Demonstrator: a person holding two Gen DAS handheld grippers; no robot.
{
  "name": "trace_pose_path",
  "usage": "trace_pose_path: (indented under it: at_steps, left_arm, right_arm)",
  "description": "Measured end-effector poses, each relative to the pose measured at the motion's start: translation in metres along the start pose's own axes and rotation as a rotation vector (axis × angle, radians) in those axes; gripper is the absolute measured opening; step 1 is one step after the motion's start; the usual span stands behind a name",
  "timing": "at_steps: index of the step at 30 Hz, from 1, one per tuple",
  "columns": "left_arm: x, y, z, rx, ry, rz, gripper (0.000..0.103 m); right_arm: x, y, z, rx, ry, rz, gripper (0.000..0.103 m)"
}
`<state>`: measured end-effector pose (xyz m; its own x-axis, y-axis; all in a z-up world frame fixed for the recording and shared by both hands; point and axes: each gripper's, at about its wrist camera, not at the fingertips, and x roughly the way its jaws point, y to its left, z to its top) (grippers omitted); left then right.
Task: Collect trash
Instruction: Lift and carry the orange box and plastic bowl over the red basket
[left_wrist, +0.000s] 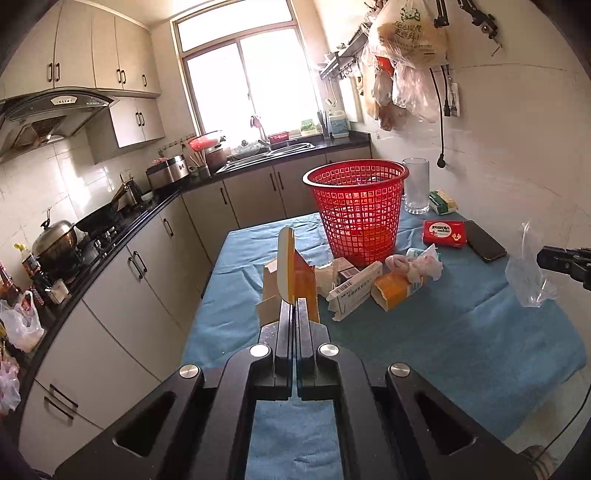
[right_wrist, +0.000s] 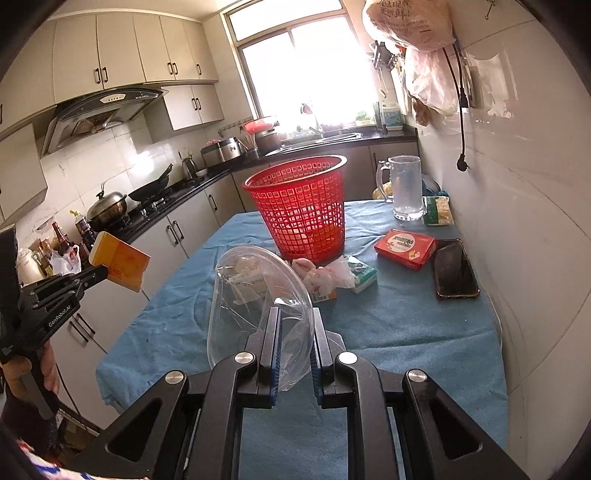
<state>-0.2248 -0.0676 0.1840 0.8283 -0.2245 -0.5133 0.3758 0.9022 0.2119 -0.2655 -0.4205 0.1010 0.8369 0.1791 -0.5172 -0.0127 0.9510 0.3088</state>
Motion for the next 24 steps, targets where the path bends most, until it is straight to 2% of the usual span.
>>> trace_pose_path:
  at_steps: [7, 12, 15, 21, 24]
  left_arm:
    - [0.012, 0.009, 0.008, -0.029, 0.006, -0.01, 0.0]
    - [0.017, 0.021, 0.021, -0.055, 0.003, -0.043, 0.0]
    - [0.02, 0.029, 0.04, -0.072, 0.001, -0.075, 0.0]
    - [0.028, 0.032, 0.093, -0.061, -0.053, -0.132, 0.0]
    - [0.047, 0.027, 0.127, -0.072, -0.06, -0.207, 0.0]
  right_arm:
    - [0.011, 0.007, 0.013, -0.011, 0.01, 0.006, 0.014]
    - [0.017, 0.012, 0.027, -0.001, -0.01, 0.025, 0.014]
    - [0.021, 0.013, 0.039, 0.011, -0.026, 0.032, 0.014]
    - [0.031, 0.014, 0.074, 0.034, -0.088, 0.055, 0.014]
    - [0.04, 0.013, 0.097, 0.048, -0.116, 0.066, 0.014]
